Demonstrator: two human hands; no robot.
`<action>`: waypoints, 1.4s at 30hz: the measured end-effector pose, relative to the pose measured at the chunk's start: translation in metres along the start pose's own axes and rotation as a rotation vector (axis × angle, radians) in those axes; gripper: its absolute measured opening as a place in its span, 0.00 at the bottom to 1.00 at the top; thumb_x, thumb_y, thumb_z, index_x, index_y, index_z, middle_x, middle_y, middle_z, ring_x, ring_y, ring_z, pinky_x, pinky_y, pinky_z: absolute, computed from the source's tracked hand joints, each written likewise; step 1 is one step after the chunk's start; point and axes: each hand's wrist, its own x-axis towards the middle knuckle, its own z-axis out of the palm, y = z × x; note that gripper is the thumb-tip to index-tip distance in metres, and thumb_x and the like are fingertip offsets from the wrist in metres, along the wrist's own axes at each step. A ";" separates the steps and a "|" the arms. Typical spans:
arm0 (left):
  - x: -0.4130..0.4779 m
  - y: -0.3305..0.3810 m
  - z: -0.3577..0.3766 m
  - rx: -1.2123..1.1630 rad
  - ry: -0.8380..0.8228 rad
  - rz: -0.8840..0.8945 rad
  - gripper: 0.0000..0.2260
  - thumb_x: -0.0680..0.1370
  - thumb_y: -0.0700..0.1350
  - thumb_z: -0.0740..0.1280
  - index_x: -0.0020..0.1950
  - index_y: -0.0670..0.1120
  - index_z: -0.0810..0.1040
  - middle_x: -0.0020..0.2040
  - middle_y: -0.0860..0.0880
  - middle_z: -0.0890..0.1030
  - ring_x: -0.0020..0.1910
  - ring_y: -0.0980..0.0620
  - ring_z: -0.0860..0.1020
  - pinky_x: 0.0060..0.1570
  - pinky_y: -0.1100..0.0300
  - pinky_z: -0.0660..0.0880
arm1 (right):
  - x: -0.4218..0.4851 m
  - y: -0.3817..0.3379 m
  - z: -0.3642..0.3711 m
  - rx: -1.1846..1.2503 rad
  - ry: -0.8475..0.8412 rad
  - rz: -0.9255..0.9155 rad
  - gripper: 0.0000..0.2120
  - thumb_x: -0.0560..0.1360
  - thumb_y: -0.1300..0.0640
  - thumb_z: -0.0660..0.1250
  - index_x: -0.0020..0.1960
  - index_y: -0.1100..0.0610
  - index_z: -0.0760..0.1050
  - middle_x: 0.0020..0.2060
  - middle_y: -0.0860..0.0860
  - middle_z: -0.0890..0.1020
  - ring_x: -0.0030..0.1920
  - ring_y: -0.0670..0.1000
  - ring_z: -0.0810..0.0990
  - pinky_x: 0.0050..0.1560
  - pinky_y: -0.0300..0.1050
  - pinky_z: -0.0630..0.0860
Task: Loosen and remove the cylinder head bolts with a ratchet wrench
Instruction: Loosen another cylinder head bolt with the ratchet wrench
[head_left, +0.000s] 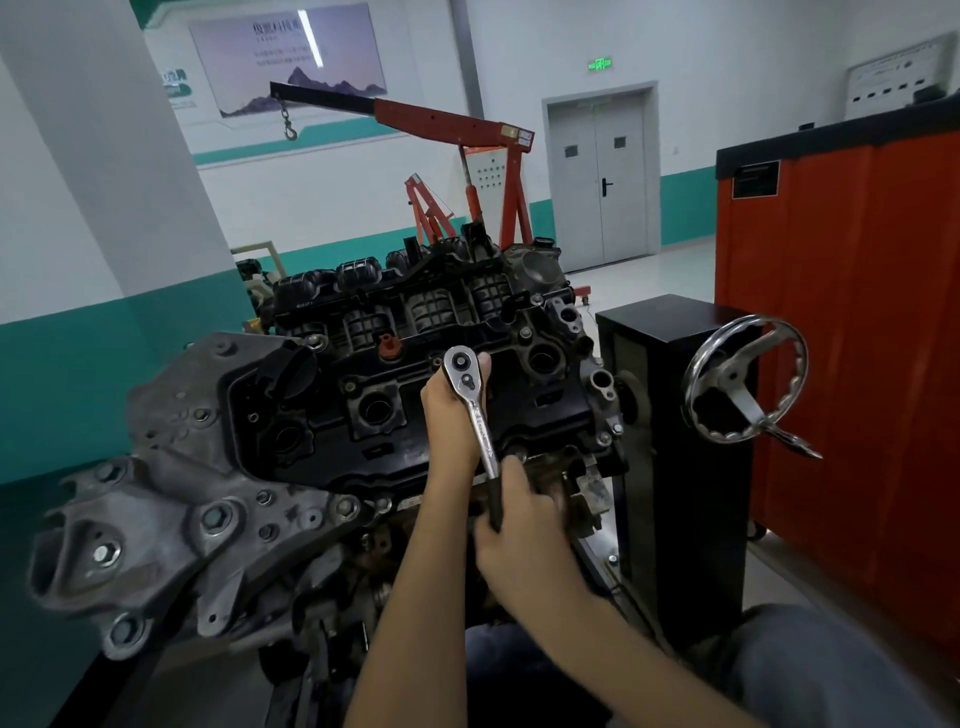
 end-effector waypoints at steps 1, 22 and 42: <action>0.000 0.001 -0.001 0.015 -0.005 0.003 0.21 0.79 0.43 0.67 0.32 0.49 0.59 0.27 0.57 0.60 0.30 0.57 0.59 0.33 0.62 0.60 | -0.001 -0.004 0.006 0.023 0.003 -0.001 0.14 0.74 0.62 0.61 0.50 0.48 0.59 0.32 0.45 0.71 0.31 0.43 0.72 0.30 0.32 0.66; 0.003 0.003 0.003 0.026 0.009 -0.022 0.21 0.79 0.41 0.67 0.31 0.47 0.60 0.29 0.52 0.60 0.26 0.60 0.59 0.27 0.70 0.59 | 0.003 0.008 -0.002 0.054 0.025 -0.025 0.13 0.72 0.63 0.62 0.46 0.50 0.61 0.29 0.46 0.69 0.27 0.45 0.70 0.28 0.40 0.70; -0.006 0.003 0.002 -0.012 0.019 -0.036 0.21 0.79 0.43 0.67 0.28 0.48 0.65 0.25 0.58 0.63 0.29 0.58 0.62 0.32 0.63 0.61 | 0.021 0.021 -0.068 -0.352 -0.076 -0.105 0.12 0.73 0.59 0.63 0.48 0.50 0.60 0.33 0.49 0.73 0.35 0.56 0.76 0.34 0.45 0.70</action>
